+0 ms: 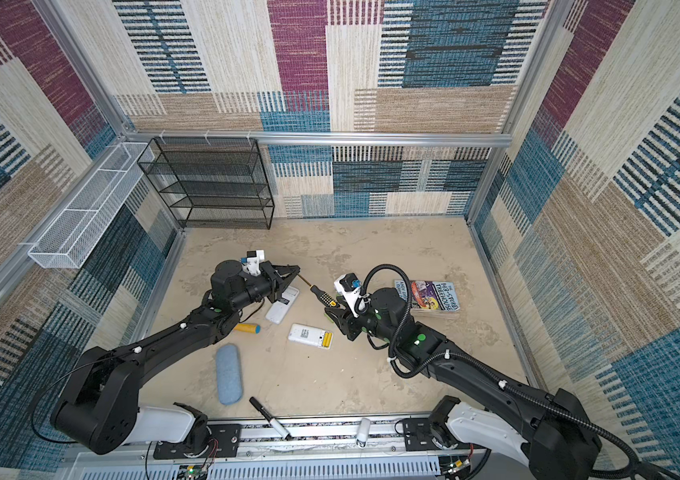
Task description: Unload the batteries from the remote control
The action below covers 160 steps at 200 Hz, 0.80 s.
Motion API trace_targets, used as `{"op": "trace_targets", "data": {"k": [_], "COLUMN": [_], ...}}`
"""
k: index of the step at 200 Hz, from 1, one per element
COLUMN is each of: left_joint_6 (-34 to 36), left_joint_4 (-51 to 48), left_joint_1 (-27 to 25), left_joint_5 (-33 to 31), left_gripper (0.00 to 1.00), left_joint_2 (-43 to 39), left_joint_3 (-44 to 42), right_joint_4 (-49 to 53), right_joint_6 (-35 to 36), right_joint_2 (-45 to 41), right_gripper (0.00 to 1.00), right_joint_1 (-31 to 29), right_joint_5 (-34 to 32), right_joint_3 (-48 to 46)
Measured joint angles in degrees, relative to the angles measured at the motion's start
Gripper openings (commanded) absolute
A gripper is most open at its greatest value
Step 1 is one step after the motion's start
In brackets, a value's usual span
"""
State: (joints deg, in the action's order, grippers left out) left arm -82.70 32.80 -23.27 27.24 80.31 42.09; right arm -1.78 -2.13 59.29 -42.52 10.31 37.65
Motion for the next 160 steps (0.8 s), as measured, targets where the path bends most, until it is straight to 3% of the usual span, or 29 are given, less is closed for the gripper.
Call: {"op": "trace_targets", "data": {"k": [63, 160], "left_joint_6": [-1.2, -1.3], "left_joint_4": [2.6, 3.8], "left_joint_1": [0.0, 0.2], "left_joint_5": [0.2, 0.6], "left_gripper": [0.0, 0.0], "left_joint_2": [1.0, 1.0], "left_joint_3": [-0.1, -0.7], "right_joint_4": [-1.3, -2.0], "right_joint_6": [0.0, 0.1], "right_joint_2": [1.9, 5.8], "right_gripper": [0.48, 0.39], "right_joint_1": [0.5, 0.5], "right_joint_5": [2.2, 2.6], "right_joint_3": [1.0, 3.6]}}
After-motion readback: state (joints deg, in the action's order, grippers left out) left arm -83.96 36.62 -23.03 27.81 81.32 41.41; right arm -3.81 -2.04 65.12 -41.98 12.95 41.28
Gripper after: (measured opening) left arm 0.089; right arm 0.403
